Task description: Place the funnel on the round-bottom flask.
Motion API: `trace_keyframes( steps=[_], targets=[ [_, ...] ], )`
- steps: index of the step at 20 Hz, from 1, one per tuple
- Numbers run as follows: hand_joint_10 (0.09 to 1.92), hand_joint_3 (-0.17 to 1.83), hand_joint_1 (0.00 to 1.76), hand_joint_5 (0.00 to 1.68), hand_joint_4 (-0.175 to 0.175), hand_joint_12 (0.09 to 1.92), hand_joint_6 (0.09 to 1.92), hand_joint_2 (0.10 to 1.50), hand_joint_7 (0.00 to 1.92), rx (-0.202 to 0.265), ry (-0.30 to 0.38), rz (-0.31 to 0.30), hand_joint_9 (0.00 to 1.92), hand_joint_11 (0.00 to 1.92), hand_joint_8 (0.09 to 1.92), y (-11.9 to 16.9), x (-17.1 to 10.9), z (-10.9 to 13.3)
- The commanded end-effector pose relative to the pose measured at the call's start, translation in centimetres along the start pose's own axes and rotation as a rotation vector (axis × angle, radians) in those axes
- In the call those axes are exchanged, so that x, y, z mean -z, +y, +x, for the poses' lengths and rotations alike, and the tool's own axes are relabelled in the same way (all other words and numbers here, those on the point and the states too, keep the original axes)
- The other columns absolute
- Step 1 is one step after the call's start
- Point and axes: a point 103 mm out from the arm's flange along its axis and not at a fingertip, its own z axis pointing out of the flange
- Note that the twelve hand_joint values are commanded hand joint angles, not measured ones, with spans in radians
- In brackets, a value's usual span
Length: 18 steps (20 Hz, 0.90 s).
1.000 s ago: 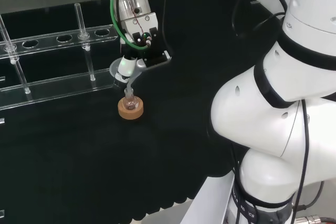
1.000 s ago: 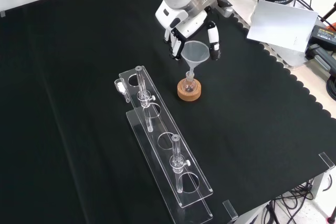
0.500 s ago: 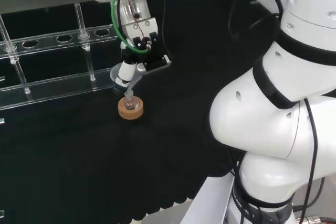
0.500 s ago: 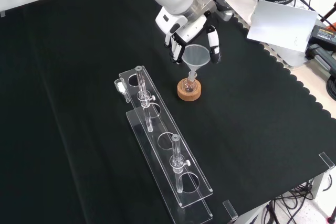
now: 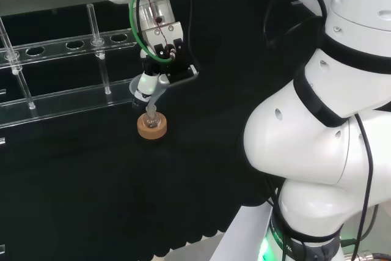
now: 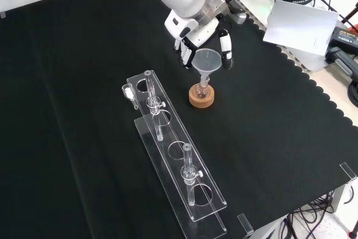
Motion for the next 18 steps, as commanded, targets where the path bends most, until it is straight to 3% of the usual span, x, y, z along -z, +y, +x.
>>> trace_keyframes(
  steps=[1,18],
  targets=[
    [0.47,-0.14,0.83,0.77,-0.026,1.20,0.79,1.15,0.62,0.004,0.000,-0.021,0.89,0.64,0.75,0.37,0.12,0.15],
    [0.49,-0.17,0.82,0.73,-0.023,1.21,0.77,1.17,0.59,0.009,-0.010,0.004,0.84,0.62,0.74,0.98,-0.10,0.69]
  ],
)
